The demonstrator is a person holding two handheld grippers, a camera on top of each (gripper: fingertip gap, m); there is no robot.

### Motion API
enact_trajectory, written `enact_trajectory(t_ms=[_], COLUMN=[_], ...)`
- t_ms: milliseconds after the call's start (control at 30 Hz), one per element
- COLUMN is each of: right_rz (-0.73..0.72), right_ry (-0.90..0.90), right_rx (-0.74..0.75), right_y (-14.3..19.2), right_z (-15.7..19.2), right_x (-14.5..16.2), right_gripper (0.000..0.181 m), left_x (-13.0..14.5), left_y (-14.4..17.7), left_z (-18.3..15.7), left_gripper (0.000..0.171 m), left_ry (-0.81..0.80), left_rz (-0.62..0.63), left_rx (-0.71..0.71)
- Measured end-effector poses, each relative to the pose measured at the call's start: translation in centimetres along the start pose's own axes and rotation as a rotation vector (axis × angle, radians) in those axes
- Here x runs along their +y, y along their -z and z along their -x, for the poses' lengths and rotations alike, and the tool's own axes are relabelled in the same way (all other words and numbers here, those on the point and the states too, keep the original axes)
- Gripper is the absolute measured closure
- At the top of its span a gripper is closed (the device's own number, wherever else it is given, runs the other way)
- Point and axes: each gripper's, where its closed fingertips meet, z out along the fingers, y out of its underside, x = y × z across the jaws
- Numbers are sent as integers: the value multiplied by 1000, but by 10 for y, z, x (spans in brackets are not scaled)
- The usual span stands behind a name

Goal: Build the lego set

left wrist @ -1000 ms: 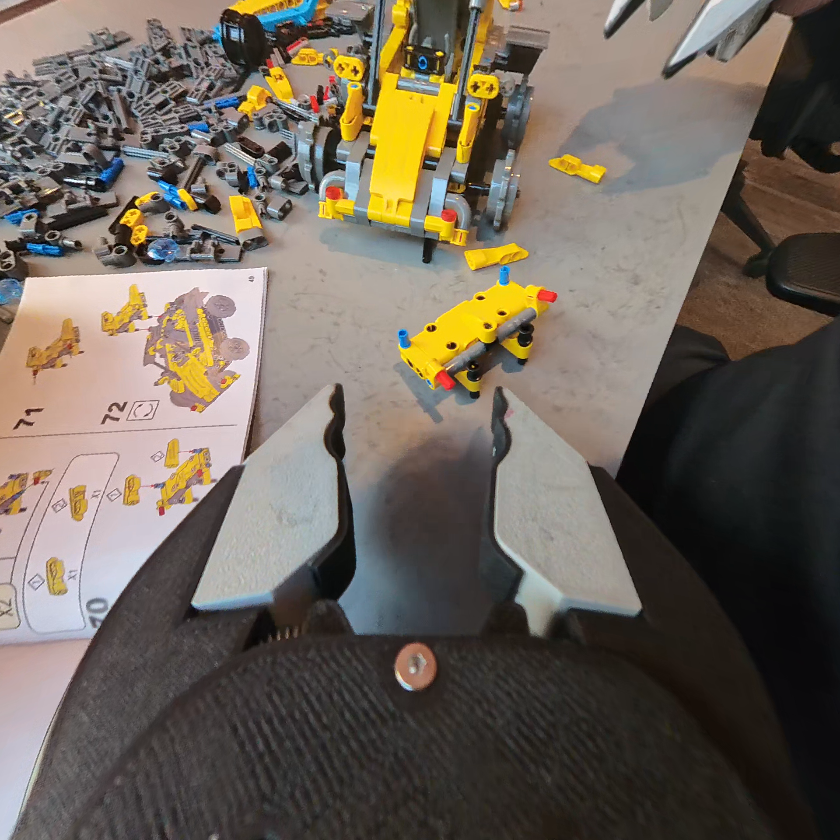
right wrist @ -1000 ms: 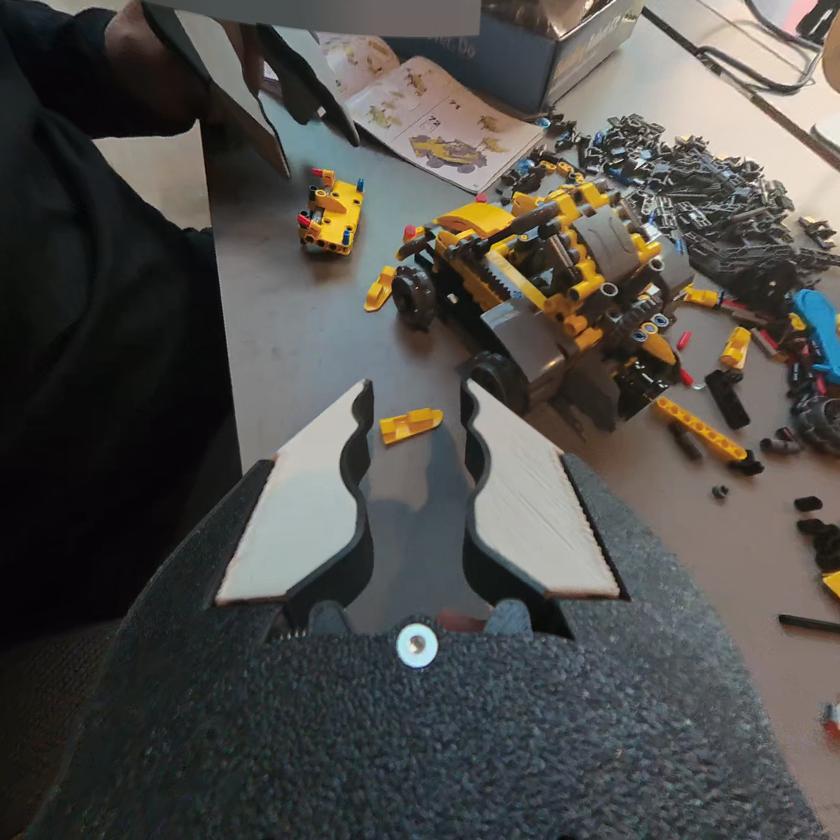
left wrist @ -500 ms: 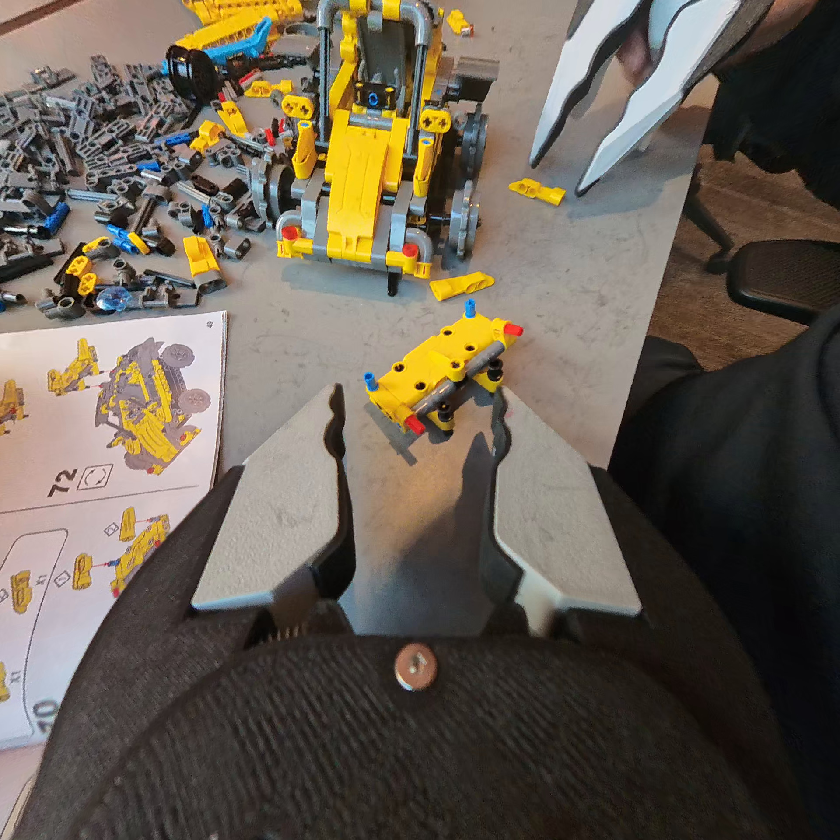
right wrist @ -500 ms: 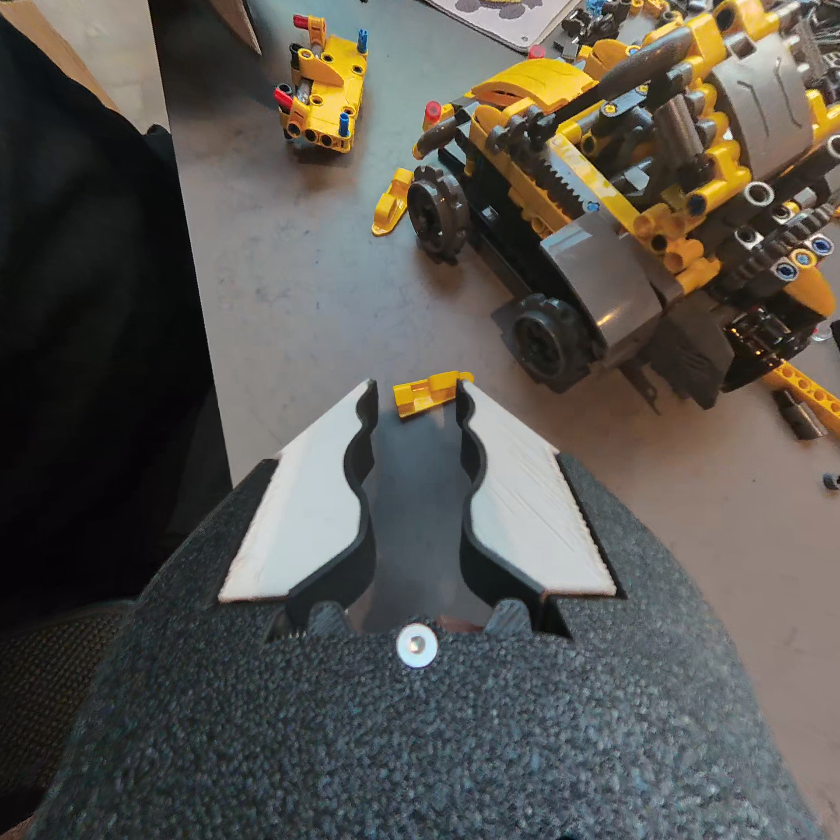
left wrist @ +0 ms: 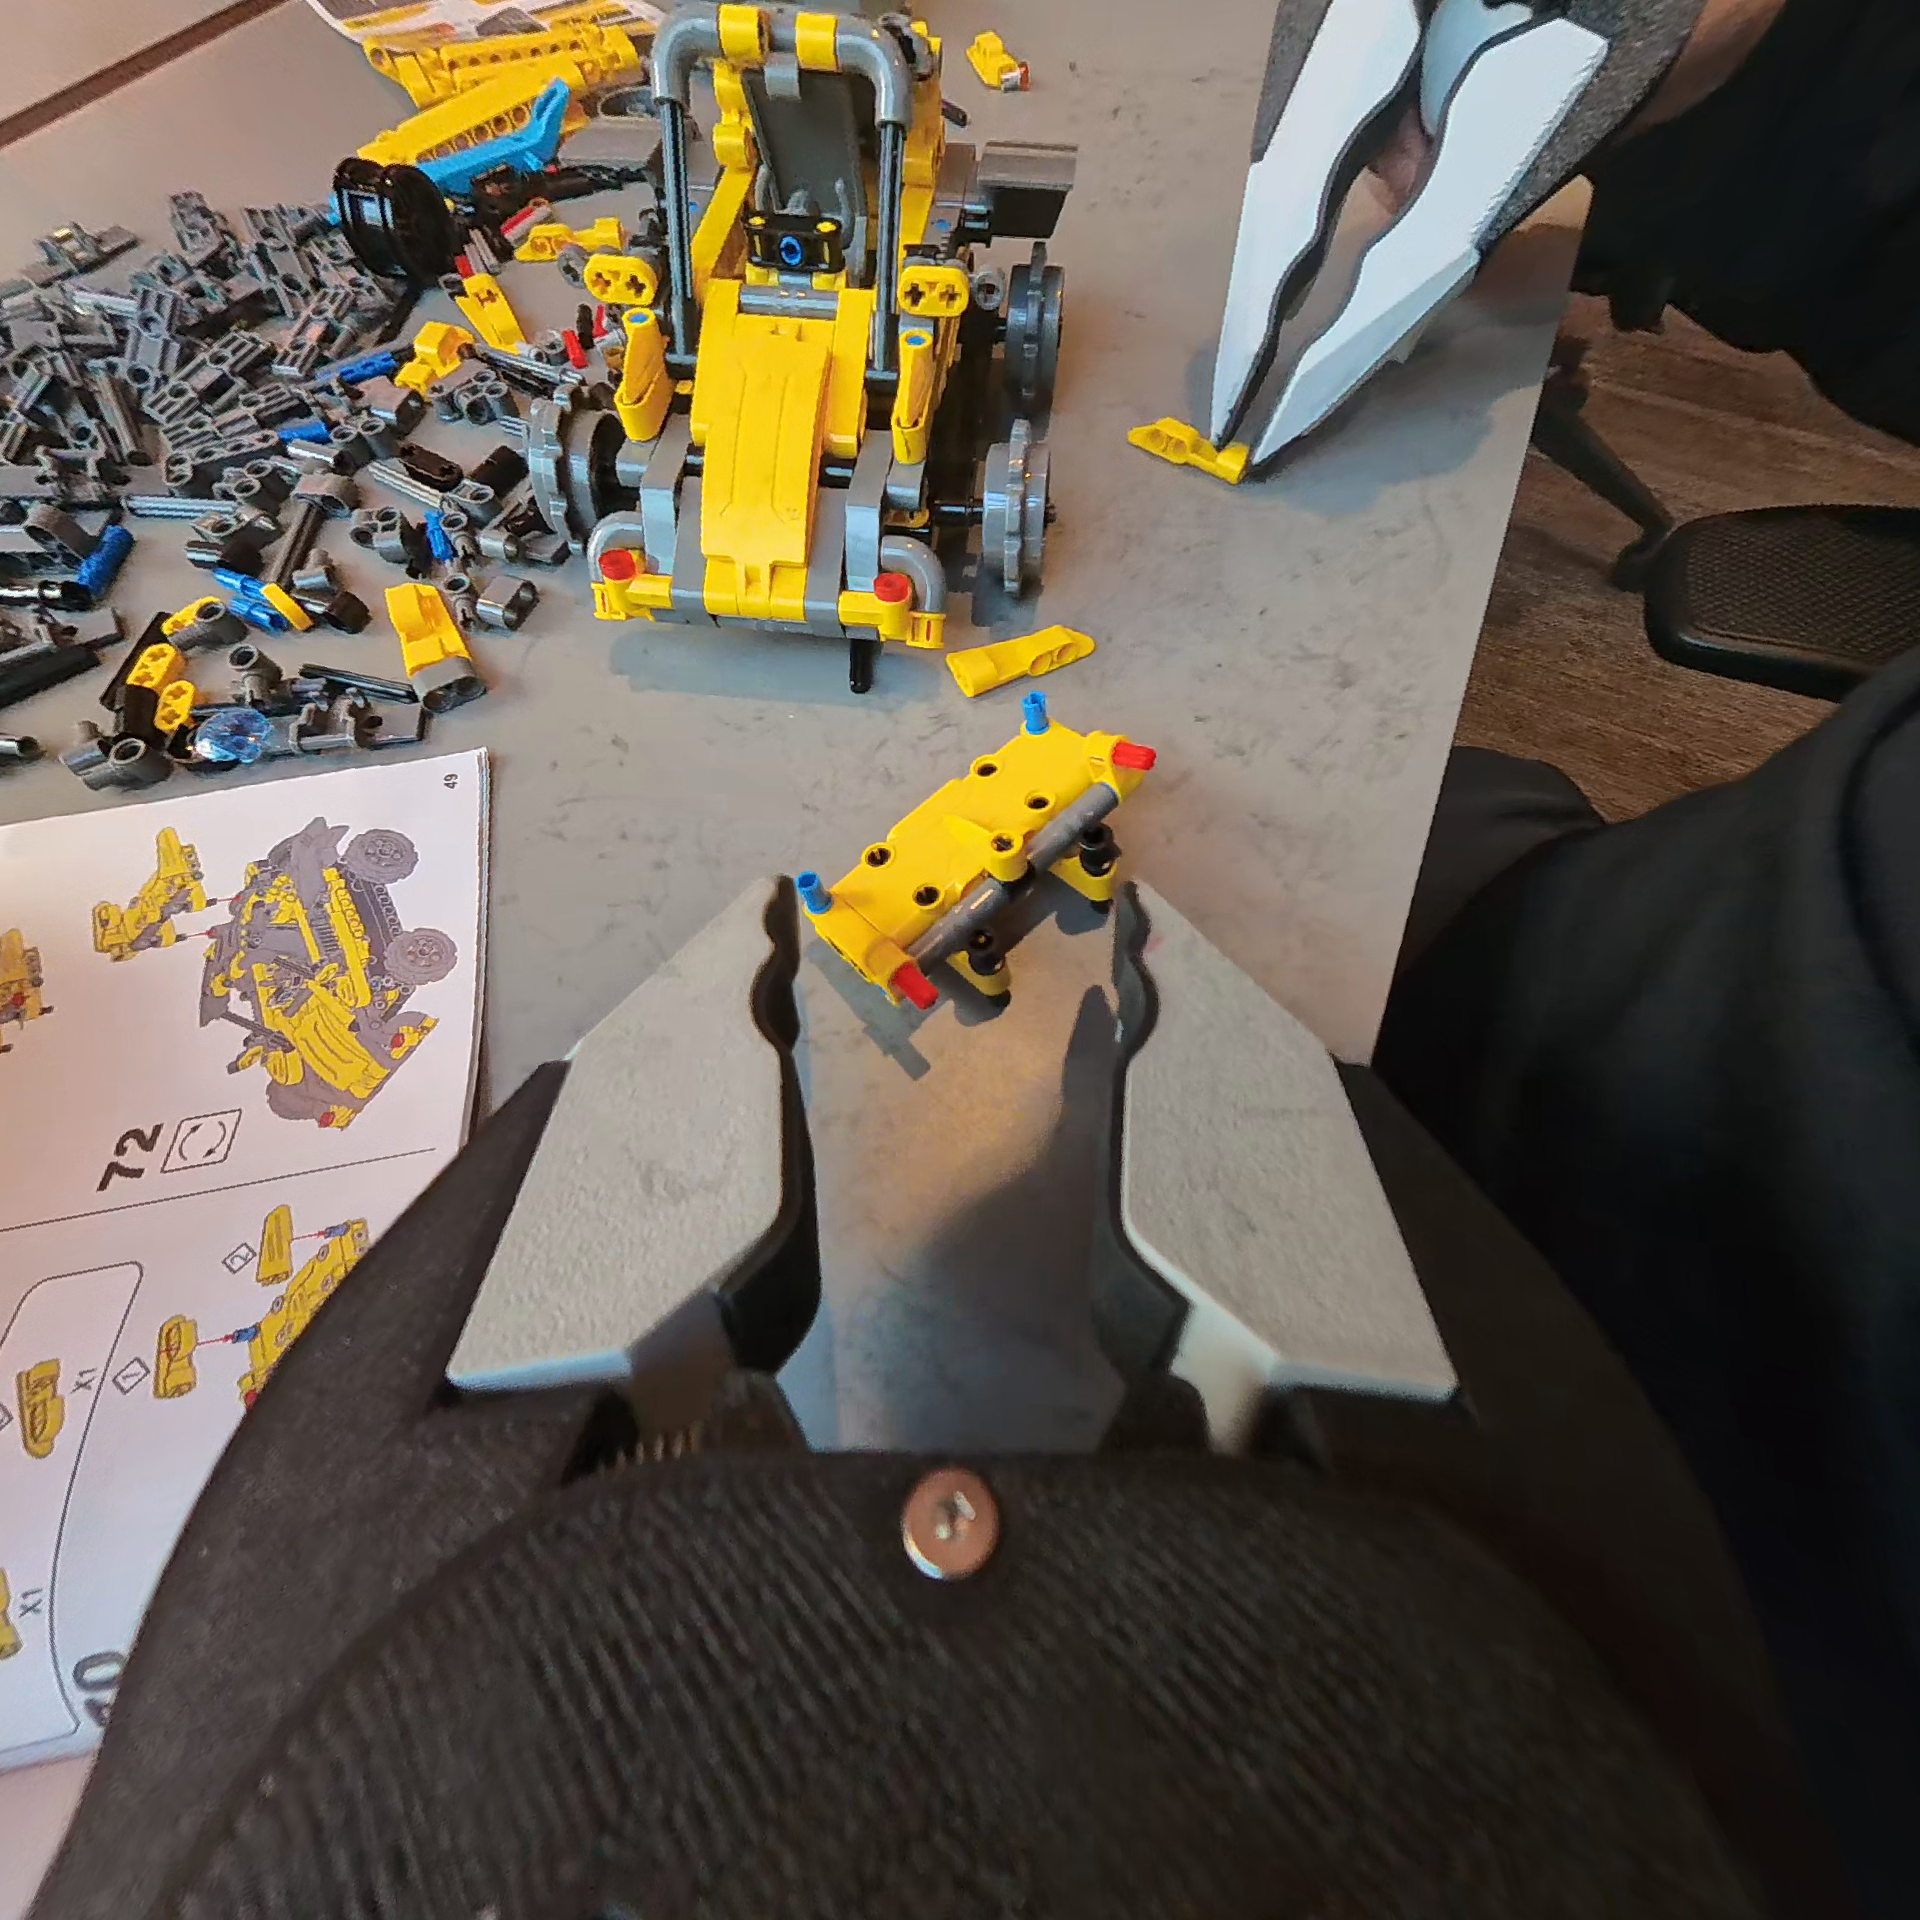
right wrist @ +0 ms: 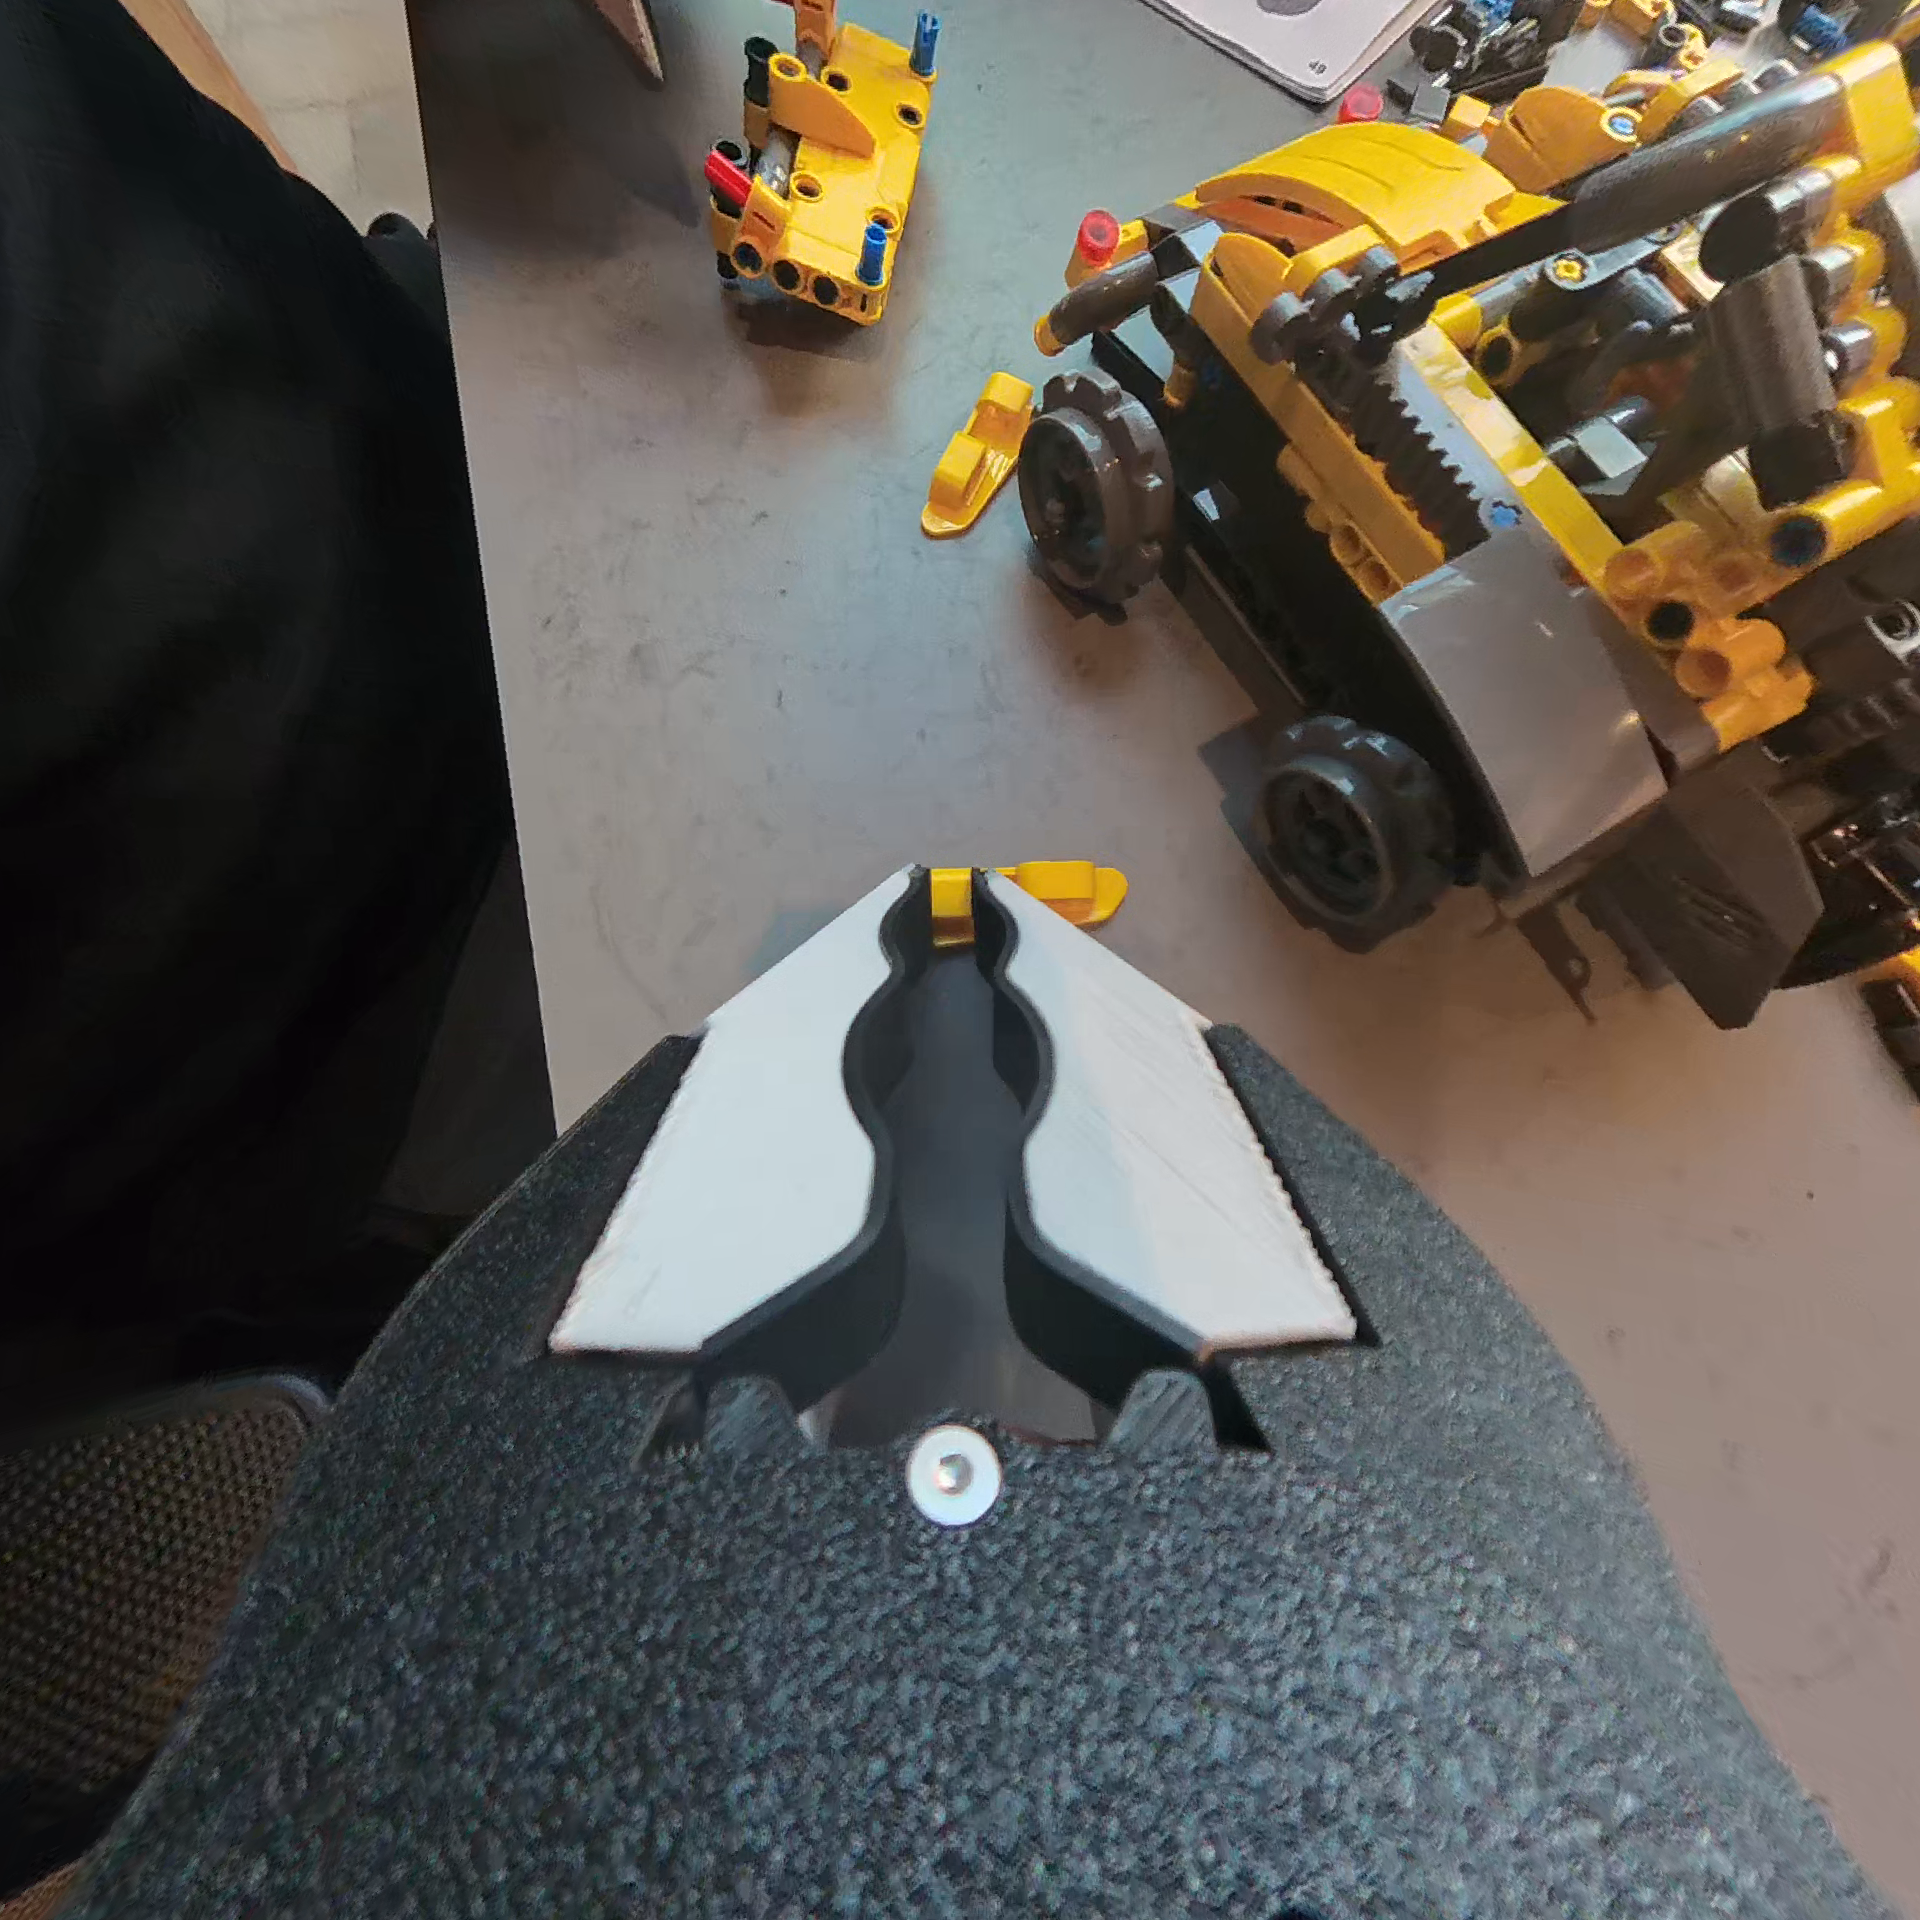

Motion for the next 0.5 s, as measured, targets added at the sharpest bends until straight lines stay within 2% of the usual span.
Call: enact_trajectory(t_ms=[200, 367, 500], right_rz=[-83, -185, -272], right_ry=[24, 111, 185], right_rx=[32, 16, -59], right_y=[7, 16, 14], right_z=[2, 20, 45], right_x=[-21, -64, -99], right_gripper=[174, 174, 174], left_x=[-2, -16, -29], left_y=[0, -2, -6], left_z=[-5, -21, -35], left_gripper=[115, 115, 117], left_ry=[-26, -41, -131], left_rz=[-8, -49, -56], left_rx=[-12, 39, 54])
